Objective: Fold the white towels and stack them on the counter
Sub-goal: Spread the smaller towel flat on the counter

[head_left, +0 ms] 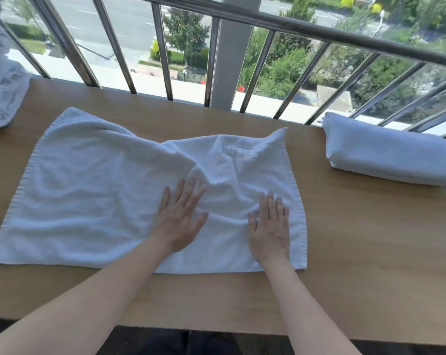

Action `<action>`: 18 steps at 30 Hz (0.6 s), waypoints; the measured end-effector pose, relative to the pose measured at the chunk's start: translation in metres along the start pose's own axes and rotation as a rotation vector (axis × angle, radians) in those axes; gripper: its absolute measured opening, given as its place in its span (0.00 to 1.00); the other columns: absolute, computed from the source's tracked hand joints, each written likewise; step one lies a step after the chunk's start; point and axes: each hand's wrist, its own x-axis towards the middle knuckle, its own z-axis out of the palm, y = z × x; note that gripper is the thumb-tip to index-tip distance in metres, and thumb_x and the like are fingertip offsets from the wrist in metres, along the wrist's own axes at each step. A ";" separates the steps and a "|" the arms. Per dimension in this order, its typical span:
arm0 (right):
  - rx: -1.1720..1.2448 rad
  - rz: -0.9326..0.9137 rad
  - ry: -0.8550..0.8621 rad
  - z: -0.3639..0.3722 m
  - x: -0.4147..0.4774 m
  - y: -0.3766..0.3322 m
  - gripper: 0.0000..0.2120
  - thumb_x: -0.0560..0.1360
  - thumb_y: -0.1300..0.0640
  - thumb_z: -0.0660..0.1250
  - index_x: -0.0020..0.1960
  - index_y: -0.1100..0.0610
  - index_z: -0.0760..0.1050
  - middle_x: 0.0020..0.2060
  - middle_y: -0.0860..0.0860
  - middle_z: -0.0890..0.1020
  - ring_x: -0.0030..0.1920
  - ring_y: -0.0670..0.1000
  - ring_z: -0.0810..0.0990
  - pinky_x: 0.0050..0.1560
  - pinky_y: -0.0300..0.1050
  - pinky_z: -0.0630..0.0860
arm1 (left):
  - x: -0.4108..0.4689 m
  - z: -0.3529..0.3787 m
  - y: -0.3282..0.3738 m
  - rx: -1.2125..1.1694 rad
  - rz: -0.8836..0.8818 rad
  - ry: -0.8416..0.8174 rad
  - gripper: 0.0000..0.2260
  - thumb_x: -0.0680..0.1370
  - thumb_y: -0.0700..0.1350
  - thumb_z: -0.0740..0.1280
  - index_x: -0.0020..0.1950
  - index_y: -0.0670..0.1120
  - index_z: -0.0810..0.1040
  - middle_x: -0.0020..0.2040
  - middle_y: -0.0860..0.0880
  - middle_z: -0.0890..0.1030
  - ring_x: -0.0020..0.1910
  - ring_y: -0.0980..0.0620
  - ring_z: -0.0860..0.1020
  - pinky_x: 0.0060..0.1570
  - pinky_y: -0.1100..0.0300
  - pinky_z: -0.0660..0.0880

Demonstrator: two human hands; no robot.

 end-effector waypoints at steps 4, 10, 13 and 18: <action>-0.087 -0.061 -0.062 0.021 -0.012 -0.011 0.28 0.84 0.42 0.44 0.80 0.45 0.37 0.79 0.48 0.37 0.79 0.50 0.34 0.77 0.51 0.33 | -0.003 0.023 0.015 0.170 0.062 0.036 0.30 0.81 0.62 0.47 0.82 0.53 0.52 0.82 0.52 0.46 0.81 0.45 0.43 0.78 0.42 0.44; -0.093 0.074 -0.060 0.021 -0.042 0.031 0.29 0.83 0.39 0.44 0.80 0.44 0.38 0.80 0.46 0.39 0.79 0.48 0.36 0.78 0.51 0.37 | -0.005 0.024 0.019 0.286 0.063 0.103 0.30 0.80 0.62 0.52 0.80 0.52 0.61 0.82 0.47 0.56 0.80 0.41 0.53 0.76 0.39 0.49; -0.092 0.081 -0.033 0.008 -0.030 0.032 0.27 0.82 0.41 0.51 0.80 0.48 0.55 0.79 0.50 0.56 0.78 0.54 0.55 0.76 0.55 0.48 | -0.004 0.036 0.043 0.276 0.112 0.105 0.33 0.80 0.63 0.52 0.80 0.45 0.61 0.81 0.44 0.55 0.81 0.43 0.52 0.76 0.39 0.51; 0.006 -0.073 0.030 -0.009 0.034 0.033 0.26 0.83 0.43 0.49 0.79 0.47 0.56 0.80 0.49 0.56 0.79 0.55 0.52 0.77 0.54 0.42 | -0.002 0.067 0.091 0.216 0.090 0.026 0.38 0.79 0.67 0.50 0.82 0.45 0.52 0.82 0.43 0.48 0.80 0.37 0.45 0.76 0.36 0.48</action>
